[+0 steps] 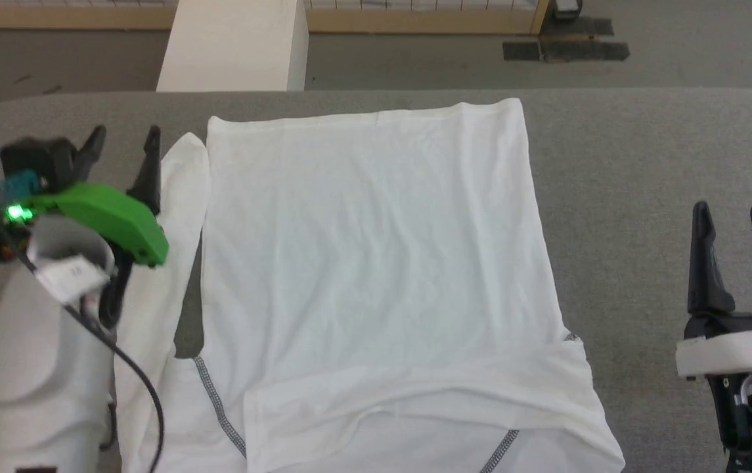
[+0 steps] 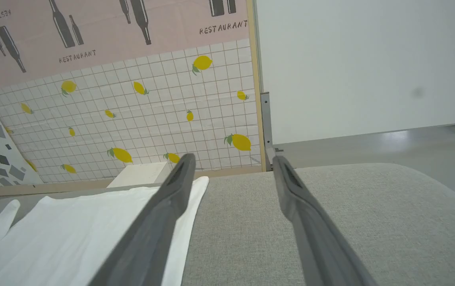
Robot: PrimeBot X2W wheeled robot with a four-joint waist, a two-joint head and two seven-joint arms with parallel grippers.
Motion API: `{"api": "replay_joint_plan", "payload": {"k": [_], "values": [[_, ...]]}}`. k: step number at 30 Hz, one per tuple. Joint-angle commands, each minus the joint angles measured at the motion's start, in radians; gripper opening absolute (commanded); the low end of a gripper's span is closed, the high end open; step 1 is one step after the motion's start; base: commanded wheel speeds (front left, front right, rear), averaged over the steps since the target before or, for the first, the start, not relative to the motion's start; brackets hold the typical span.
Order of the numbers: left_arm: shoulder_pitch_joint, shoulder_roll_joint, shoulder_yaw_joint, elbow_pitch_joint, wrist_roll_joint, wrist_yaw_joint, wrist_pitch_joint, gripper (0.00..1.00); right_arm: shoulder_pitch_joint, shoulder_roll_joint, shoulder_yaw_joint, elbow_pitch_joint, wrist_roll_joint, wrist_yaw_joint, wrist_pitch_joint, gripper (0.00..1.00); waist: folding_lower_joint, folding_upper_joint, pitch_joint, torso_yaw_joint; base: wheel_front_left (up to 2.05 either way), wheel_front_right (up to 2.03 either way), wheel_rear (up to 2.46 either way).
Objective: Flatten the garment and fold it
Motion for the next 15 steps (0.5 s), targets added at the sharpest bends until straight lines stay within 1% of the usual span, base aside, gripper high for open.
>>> {"api": "replay_joint_plan", "payload": {"k": [1,5,8,11,13,15], "values": [[-0.071,0.03,-0.005,0.037,-0.017,-0.01,0.051,1.0,-0.037,0.002,0.002,-0.02,0.005,-0.001,0.004,1.0,0.0,0.0,0.114,-0.002,0.0,0.0,0.0],[-0.243,0.092,0.001,0.131,-0.076,-0.02,0.236,1.0,-0.09,0.002,0.008,-0.058,0.007,-0.001,0.016,1.0,0.0,0.0,0.211,-0.025,0.0,0.0,0.0],[-0.333,0.143,-0.014,0.178,-0.117,-0.025,0.438,1.0,-0.123,0.002,0.016,-0.084,0.01,-0.001,0.021,1.0,0.0,0.0,0.282,-0.044,0.0,0.0,0.0],[-0.38,0.172,-0.021,0.197,-0.166,-0.026,0.638,1.0,-0.142,0.002,0.012,-0.099,0.008,-0.001,0.02,1.0,0.0,0.0,0.327,-0.054,0.0,0.0,0.0],[-0.387,0.177,-0.023,0.199,-0.192,-0.012,0.757,1.0,-0.146,0.002,0.003,-0.103,0.007,-0.001,0.018,1.0,0.0,0.0,0.344,-0.055,0.0,0.0,0.0],[-0.385,0.195,-0.031,0.188,-0.184,0.013,0.831,1.0,-0.149,0.002,-0.001,-0.106,0.007,-0.001,0.015,1.0,0.0,0.0,0.356,-0.058,0.0,0.0,0.0]]}}
